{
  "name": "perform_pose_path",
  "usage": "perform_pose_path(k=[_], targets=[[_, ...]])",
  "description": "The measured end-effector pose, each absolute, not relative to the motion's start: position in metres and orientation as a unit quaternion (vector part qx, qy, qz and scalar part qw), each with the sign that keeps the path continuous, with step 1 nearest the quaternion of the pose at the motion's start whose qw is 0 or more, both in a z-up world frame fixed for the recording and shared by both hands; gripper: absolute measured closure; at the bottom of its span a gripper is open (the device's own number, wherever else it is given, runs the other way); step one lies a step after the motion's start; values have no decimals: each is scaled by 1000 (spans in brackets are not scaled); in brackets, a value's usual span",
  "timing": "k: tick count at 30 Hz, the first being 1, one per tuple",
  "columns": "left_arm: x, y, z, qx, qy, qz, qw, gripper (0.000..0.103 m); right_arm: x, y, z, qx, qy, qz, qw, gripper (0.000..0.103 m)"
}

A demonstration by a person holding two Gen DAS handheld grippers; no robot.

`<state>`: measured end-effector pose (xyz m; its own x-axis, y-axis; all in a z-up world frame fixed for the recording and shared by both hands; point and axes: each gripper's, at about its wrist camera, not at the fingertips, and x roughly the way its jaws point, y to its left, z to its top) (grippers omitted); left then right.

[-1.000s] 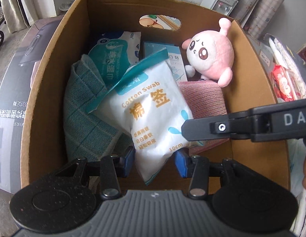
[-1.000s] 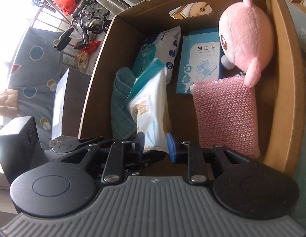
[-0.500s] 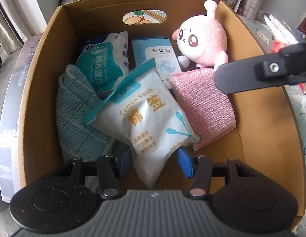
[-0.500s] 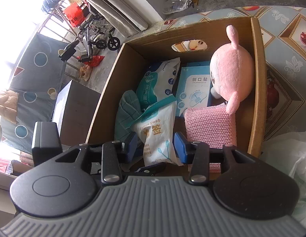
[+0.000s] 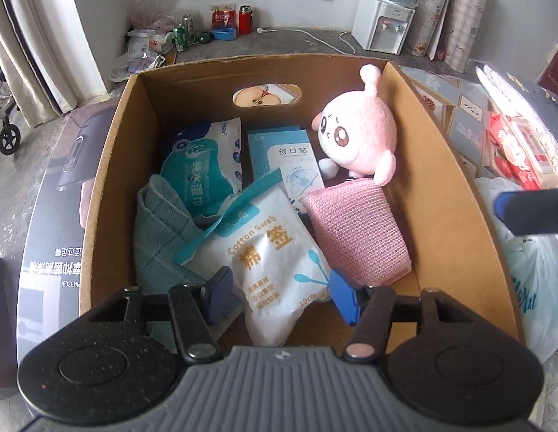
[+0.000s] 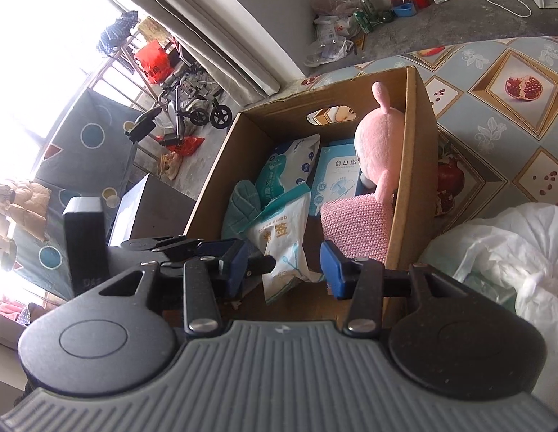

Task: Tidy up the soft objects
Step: 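Withdraw the right tool from the box toward the bed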

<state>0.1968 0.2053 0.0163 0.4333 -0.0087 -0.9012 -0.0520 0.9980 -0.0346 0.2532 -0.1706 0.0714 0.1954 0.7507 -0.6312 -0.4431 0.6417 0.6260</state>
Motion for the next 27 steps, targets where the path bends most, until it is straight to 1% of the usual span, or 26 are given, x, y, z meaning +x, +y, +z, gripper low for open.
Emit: perform_pose_path(k=[1, 2, 3, 8, 9, 11, 12, 17, 18, 19, 20, 22, 23, 24, 27], targets=[[202, 205, 9, -27, 539, 24, 842, 59, 249, -174, 72, 157, 495, 395, 758, 59], [208, 205, 1, -17, 548, 44, 835, 65, 242, -178, 71, 157, 494, 395, 759, 59], [215, 206, -8, -9, 558, 63, 828, 74, 239, -182, 71, 157, 493, 395, 759, 59], [226, 201, -26, 1, 561, 66, 825, 76, 224, -198, 72, 160, 483, 392, 766, 59], [227, 197, -26, 8, 559, 59, 827, 79, 223, -200, 72, 160, 482, 391, 768, 59], [228, 192, -26, 18, 557, 49, 829, 80, 224, -204, 71, 163, 481, 387, 770, 59], [228, 189, -26, 21, 557, 40, 829, 85, 225, -205, 70, 165, 481, 386, 770, 59], [232, 187, -27, 22, 555, 25, 831, 83, 227, -204, 63, 169, 487, 379, 768, 59], [232, 189, -26, 15, 554, 23, 832, 81, 226, -204, 62, 168, 487, 378, 769, 59], [232, 192, -25, 8, 553, 24, 833, 73, 225, -204, 61, 167, 485, 376, 772, 58], [231, 195, -23, -2, 553, 27, 833, 69, 224, -205, 60, 167, 482, 376, 774, 58], [227, 200, -15, -23, 547, 32, 836, 43, 220, -206, 60, 167, 473, 379, 778, 54], [224, 203, -11, -31, 540, 30, 840, 40, 217, -208, 60, 168, 467, 379, 781, 52], [221, 204, -5, -38, 531, 29, 846, 39, 214, -209, 59, 167, 461, 378, 785, 51], [210, 205, 15, -34, 509, 41, 859, 34, 203, -214, 58, 167, 447, 373, 796, 48]])
